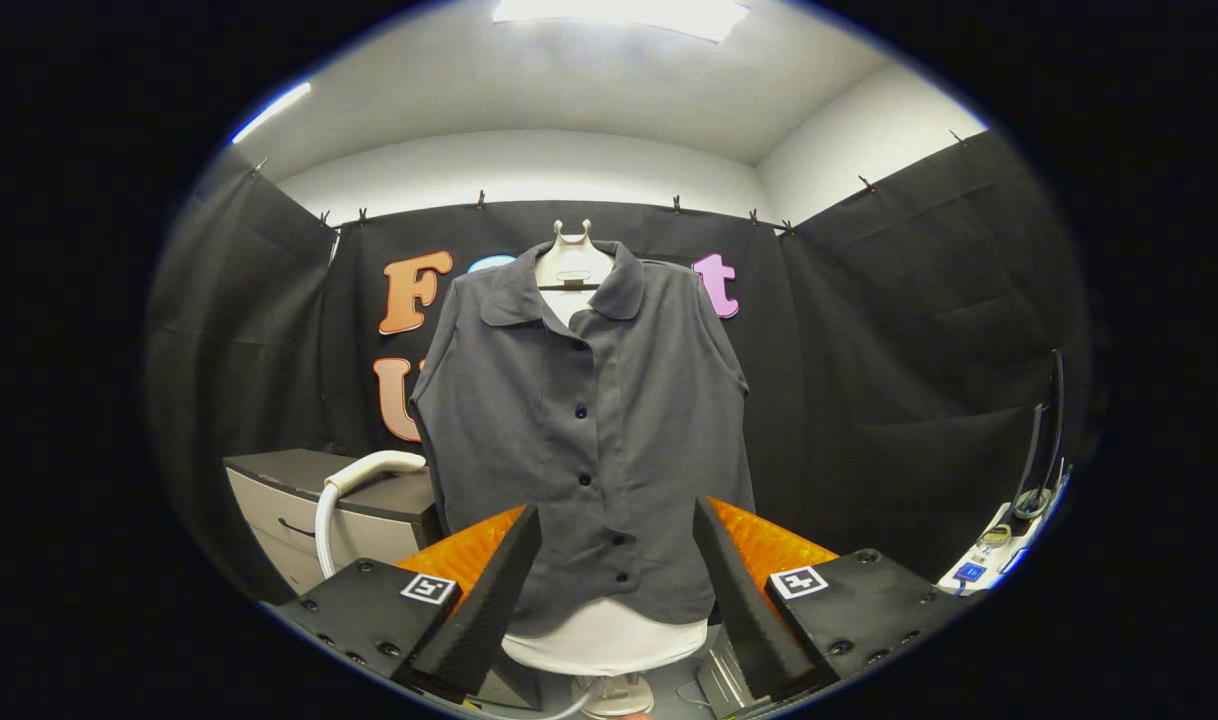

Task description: Iron the clothes twice with a garment steamer, once on the left side and once on the right side.

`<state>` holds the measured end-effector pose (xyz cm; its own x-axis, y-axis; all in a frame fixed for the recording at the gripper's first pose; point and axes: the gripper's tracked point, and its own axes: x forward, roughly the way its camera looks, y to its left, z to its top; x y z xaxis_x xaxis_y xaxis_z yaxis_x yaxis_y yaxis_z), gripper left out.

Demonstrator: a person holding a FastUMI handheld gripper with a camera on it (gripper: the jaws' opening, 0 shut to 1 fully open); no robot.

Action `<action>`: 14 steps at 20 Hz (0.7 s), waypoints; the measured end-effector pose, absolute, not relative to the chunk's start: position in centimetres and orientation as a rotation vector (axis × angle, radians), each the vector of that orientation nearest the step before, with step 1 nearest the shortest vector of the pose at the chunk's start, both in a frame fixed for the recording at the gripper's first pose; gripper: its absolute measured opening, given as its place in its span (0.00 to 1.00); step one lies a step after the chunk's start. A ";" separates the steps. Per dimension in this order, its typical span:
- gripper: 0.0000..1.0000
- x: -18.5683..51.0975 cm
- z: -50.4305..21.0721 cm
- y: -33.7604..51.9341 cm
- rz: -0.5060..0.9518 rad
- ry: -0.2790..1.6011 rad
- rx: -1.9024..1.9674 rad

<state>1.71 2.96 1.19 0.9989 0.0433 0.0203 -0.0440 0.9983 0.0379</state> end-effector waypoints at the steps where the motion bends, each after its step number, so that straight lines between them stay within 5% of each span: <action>1: 0.98 1.7 1.3 3.1 0.046 -0.015 0.044; 14: 0.98 1.7 1.8 6.6 0.075 -0.020 0.018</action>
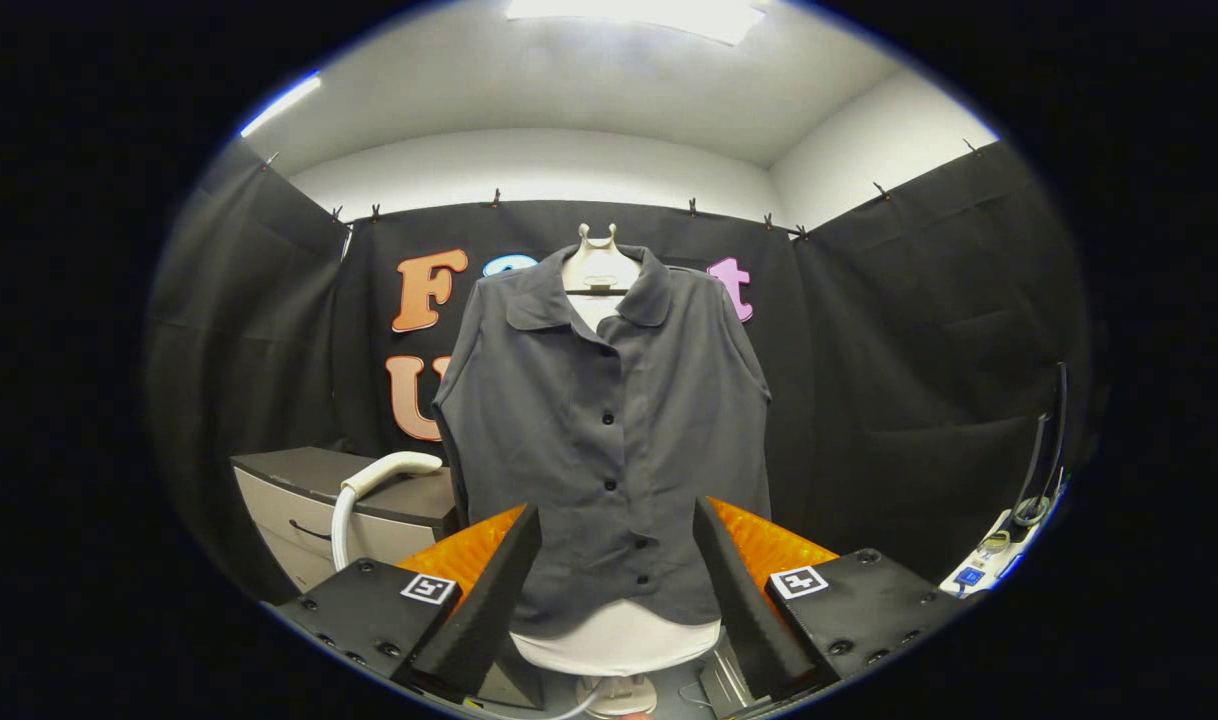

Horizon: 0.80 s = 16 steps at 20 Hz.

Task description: Iron the clothes twice with a garment steamer, once on the left side and once on the right side.

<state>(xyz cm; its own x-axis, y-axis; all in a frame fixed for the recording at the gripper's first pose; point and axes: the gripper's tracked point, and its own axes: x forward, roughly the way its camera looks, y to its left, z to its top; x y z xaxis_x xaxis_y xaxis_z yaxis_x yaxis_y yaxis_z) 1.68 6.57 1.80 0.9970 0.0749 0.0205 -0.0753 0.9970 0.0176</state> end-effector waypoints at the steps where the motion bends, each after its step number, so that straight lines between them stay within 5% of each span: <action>1: 0.98 1.8 1.7 7.2 0.085 -0.016 0.021; 16: 0.98 6.3 3.2 27.6 0.375 -0.002 0.052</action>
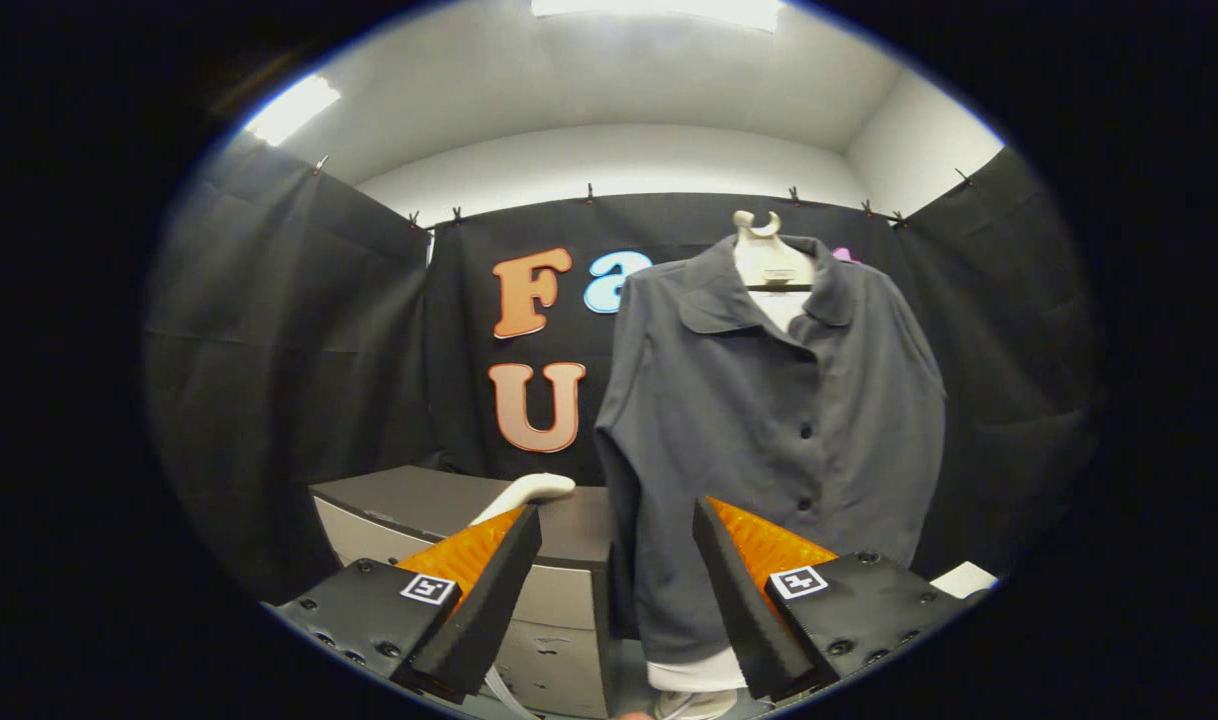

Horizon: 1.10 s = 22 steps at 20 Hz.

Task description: Iron the clothes twice with a garment steamer, once on the left side and once on the right side.

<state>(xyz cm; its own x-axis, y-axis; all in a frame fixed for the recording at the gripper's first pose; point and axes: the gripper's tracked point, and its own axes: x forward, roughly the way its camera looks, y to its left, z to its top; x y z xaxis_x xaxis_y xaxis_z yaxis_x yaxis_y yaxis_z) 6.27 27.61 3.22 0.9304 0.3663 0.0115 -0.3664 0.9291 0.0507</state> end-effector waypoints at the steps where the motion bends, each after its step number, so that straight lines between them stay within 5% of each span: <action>1: 0.98 7.2 3.3 29.8 0.396 0.013 0.044; 12: 0.98 21.1 0.8 48.1 0.444 0.285 0.013; 22: 0.99 29.4 -10.8 48.8 0.290 0.610 -0.013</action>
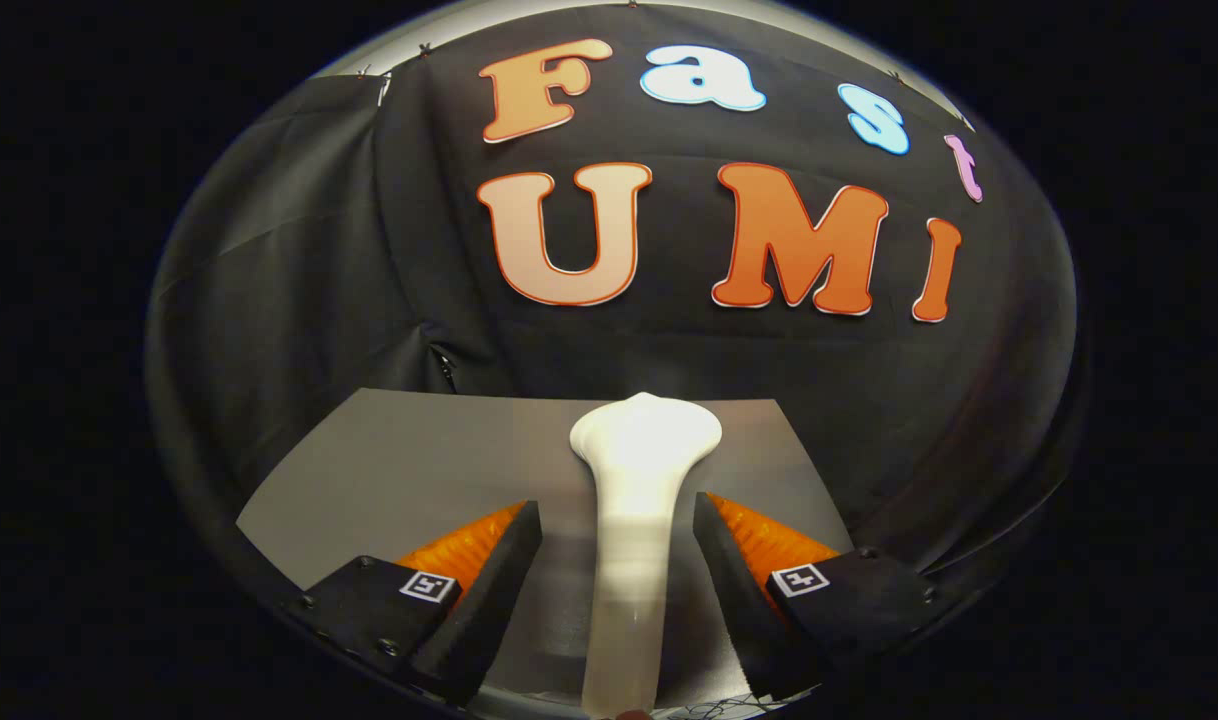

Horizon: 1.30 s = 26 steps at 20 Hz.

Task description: Iron the clothes twice with a garment steamer, once on the left side and once on the right side.

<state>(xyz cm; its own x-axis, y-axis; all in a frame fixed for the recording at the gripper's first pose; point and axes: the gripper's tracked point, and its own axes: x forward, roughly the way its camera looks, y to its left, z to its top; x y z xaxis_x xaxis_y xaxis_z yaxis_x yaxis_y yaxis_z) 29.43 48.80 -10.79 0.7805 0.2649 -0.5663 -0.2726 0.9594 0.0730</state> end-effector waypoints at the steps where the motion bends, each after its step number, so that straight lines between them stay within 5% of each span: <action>1: 0.99 29.8 -11.4 48.4 0.269 0.628 -0.029; 14: 0.95 30.0 -14.3 49.0 0.338 0.745 -0.021; 18: 0.61 29.7 -14.3 49.1 0.384 0.742 -0.017; 26: 0.41 28.7 -11.7 49.5 0.392 0.664 0.073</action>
